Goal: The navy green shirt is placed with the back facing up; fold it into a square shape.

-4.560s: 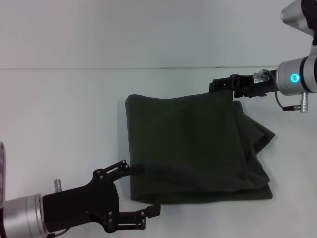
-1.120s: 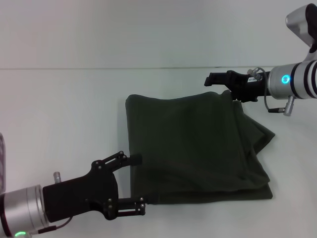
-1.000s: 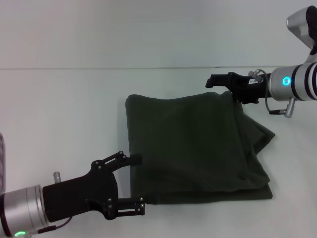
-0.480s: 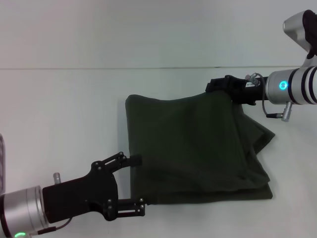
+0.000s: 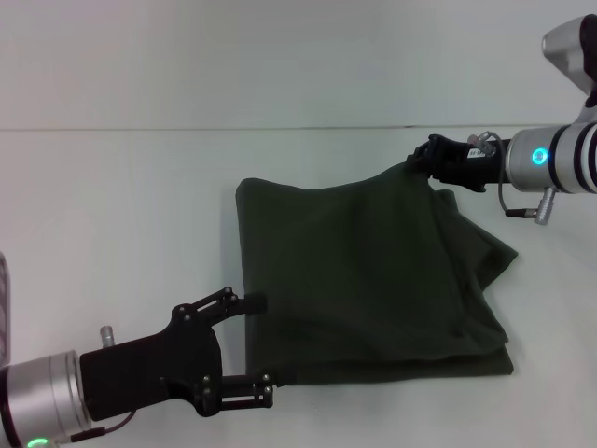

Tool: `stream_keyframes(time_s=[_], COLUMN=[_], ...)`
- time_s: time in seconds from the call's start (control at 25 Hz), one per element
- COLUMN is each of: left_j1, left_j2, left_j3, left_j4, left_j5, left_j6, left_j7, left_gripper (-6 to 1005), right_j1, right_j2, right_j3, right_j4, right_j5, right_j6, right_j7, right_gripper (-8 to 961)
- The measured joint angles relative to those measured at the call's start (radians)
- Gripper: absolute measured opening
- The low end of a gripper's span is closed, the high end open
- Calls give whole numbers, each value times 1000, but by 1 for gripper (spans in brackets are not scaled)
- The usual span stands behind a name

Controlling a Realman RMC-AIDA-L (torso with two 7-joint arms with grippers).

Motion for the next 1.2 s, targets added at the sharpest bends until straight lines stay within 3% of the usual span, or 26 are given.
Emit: stream_keyframes(time_s=[0.04,0.24,1.2], left_j1=[0,-1,2], left_j2=[0,0,0], left_j3=[0,0,0], left_j4=[0,0,0], left_j5=[0,0,-1], left_j6=[0,0,4], left_j7=[0,0,-13], left_gripper=[950,950,950], right_j1=[-4,-23,-43], right_j2=[0,-6,-17], right_j3=[0,-3,1], right_j4=[-6,-21,-65], right_j5=[6,45,59], right_j6=[-3,-15,-66], right_j7=[0,0,-15], right_gripper=[241,40,27])
